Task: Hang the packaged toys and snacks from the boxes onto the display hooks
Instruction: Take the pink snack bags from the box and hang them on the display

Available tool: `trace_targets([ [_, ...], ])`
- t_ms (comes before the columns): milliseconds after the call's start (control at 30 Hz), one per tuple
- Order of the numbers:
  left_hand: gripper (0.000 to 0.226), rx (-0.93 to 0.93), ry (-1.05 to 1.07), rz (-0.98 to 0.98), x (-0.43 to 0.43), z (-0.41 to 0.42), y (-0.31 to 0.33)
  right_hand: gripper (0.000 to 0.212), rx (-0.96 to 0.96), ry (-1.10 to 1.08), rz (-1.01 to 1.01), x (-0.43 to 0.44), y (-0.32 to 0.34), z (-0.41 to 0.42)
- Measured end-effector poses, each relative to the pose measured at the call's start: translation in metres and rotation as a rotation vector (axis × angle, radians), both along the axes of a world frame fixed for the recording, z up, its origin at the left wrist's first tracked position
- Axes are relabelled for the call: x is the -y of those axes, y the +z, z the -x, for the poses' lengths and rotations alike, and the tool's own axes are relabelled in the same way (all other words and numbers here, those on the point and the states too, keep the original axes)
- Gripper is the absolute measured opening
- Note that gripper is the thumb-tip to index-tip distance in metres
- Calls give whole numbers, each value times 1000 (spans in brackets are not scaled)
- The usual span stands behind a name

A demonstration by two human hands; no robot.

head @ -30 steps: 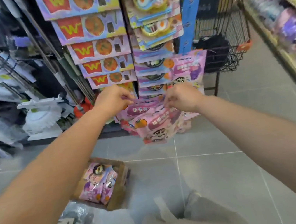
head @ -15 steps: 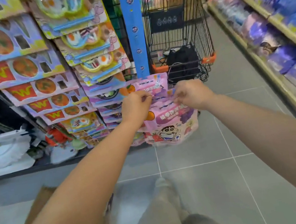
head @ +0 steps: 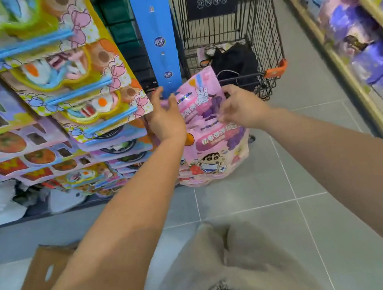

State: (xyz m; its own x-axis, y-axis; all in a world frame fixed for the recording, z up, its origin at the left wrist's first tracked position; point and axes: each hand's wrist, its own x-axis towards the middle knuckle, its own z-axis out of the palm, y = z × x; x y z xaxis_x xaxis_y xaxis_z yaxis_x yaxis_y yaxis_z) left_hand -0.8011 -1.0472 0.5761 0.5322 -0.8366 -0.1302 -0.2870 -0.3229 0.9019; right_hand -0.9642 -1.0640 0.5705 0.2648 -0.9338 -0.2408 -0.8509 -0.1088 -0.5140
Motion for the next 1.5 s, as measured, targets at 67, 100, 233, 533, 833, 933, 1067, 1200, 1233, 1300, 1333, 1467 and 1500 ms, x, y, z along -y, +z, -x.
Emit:
trace_targets([
  [67,29,-33,14,20,8,1,0,18,-5,5,16,7,-1,-1],
  [100,26,-26,15,39,12,2,0,20,-21,13,29,11,0,-1],
  [233,20,35,40,67,21,2,-1,22,-53,63,75,20,3,1],
  [533,23,111,154,-143,36,8,17,25,-84,153,140,37,11,1],
  [833,47,124,85,-339,45,11,33,25,-98,184,-41,47,-6,-4],
  [933,55,191,55,-331,40,13,26,24,-124,200,-62,45,-4,-3],
  [1067,56,246,-14,-261,27,11,22,28,-117,180,54,41,8,5],
  [1200,50,283,-34,-14,15,16,31,27,-140,195,263,42,31,7],
  [1233,52,263,-33,67,15,16,35,27,-146,201,319,43,38,5],
  [1300,59,190,-6,206,15,16,45,28,-135,211,410,45,52,-3],
  [1333,59,163,7,262,16,16,50,28,-120,216,443,47,59,-8],
  [1467,44,179,-6,328,20,9,61,21,-48,202,498,53,83,-27],
  [1500,42,190,0,327,20,7,63,20,-43,199,506,54,88,-31],
])
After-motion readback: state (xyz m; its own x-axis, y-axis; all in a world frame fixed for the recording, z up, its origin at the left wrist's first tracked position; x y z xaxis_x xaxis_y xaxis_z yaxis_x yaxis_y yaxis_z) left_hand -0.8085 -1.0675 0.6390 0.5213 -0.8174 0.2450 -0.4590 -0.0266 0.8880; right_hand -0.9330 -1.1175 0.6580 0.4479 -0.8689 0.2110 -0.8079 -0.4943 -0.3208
